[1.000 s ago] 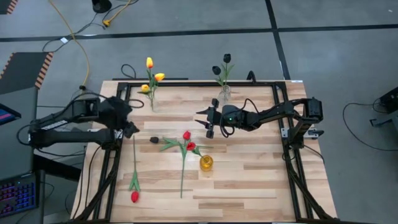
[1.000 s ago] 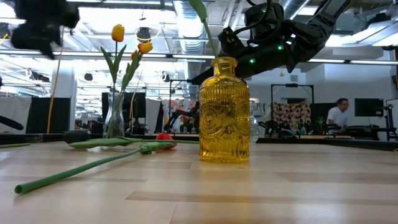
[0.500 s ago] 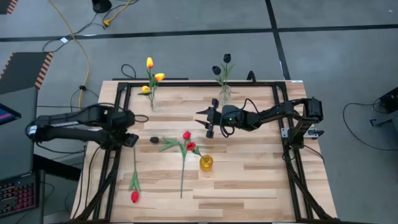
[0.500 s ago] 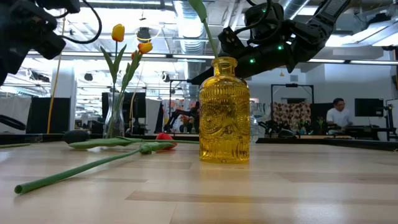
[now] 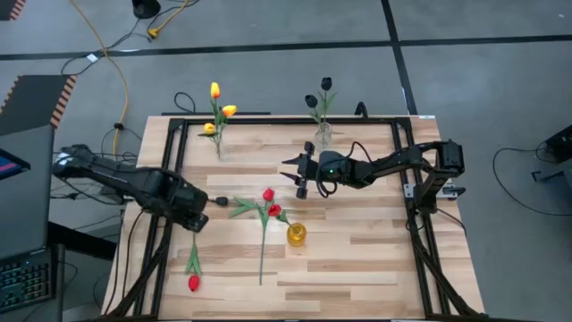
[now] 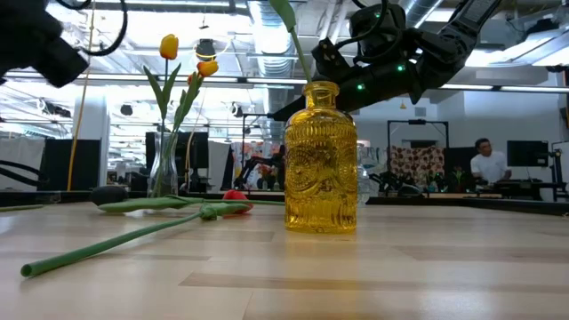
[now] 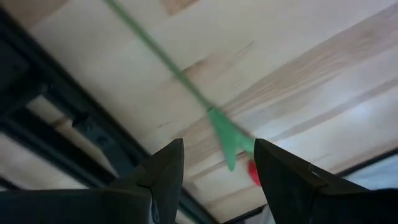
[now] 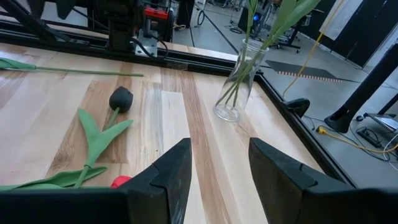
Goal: Sort flowers into vase by color
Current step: Put the left red flower into the yellow vase
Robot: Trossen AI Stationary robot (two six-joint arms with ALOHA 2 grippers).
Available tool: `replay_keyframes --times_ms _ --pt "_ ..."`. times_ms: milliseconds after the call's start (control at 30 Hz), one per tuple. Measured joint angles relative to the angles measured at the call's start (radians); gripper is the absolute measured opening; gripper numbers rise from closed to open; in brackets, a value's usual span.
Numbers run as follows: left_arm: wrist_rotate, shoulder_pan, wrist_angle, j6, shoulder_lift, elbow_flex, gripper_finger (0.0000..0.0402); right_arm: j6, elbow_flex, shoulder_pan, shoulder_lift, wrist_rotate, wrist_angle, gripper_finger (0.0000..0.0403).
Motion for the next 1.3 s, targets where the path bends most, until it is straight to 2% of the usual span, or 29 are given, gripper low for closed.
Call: replay_keyframes --times_ms 200,433,800,1300 --pt "-0.002 -0.125 0.042 -0.089 0.136 0.000 0.0183 0.000 0.000 0.000 0.000 0.000 0.000 0.0186" --pt "-0.032 -0.218 0.186 -0.128 0.298 0.000 0.0183 0.000 0.000 0.000 0.000 0.000 0.000 0.0186" --pt "-0.033 -0.280 0.224 -0.132 0.513 0.000 0.0183 0.000 0.000 0.000 0.000 0.000 0.000 0.0186" --pt "-0.053 -0.314 0.255 -0.098 0.651 0.004 0.0177 0.000 0.000 0.000 0.000 0.000 0.000 0.0186"
